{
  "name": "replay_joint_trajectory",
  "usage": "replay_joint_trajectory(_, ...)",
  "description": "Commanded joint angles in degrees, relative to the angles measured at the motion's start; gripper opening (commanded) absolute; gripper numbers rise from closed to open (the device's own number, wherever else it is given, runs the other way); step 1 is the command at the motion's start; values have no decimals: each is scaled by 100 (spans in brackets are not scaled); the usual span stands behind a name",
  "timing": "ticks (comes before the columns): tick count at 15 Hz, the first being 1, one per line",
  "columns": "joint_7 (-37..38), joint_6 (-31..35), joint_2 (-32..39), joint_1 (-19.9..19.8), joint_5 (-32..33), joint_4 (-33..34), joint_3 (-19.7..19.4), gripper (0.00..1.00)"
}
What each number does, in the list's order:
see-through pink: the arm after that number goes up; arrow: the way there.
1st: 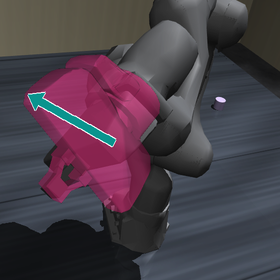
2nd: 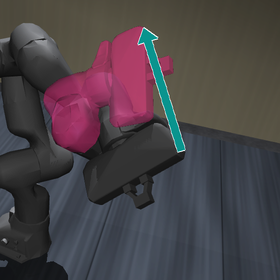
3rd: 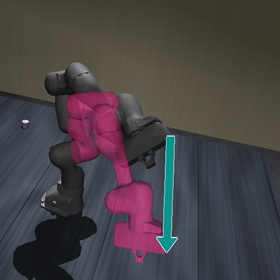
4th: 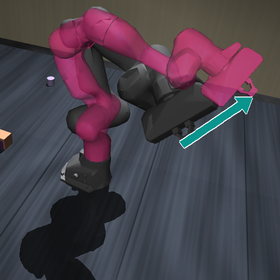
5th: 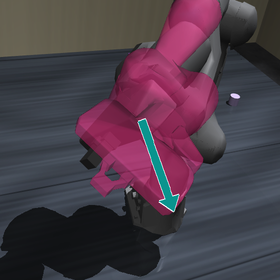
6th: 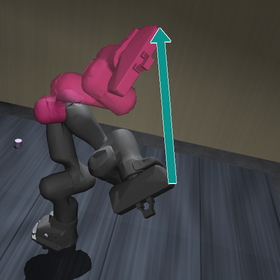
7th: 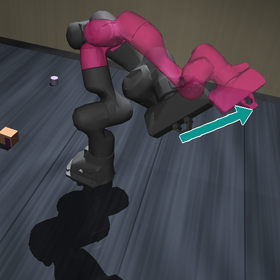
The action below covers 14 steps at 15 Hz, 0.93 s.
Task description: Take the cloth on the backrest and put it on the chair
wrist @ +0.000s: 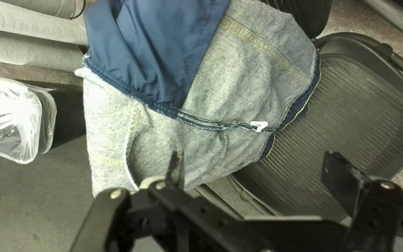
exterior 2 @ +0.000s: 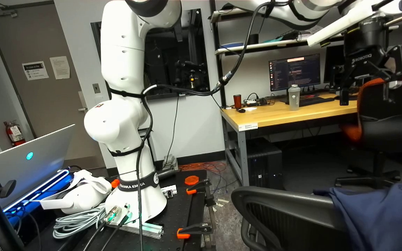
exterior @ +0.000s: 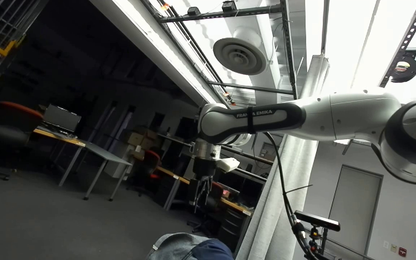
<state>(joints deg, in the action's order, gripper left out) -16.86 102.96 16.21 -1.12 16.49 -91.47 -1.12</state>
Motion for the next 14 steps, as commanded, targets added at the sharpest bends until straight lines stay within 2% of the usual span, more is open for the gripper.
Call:
replay_joint_trajectory(1,-286,-65,282,-37,87,89,18,100)
replay_joint_trajectory(9,-957,-148,1151,-176,421,415,-64,100)
replay_joint_trajectory(14,-1491,640,1173,-210,1295,69,-127,100)
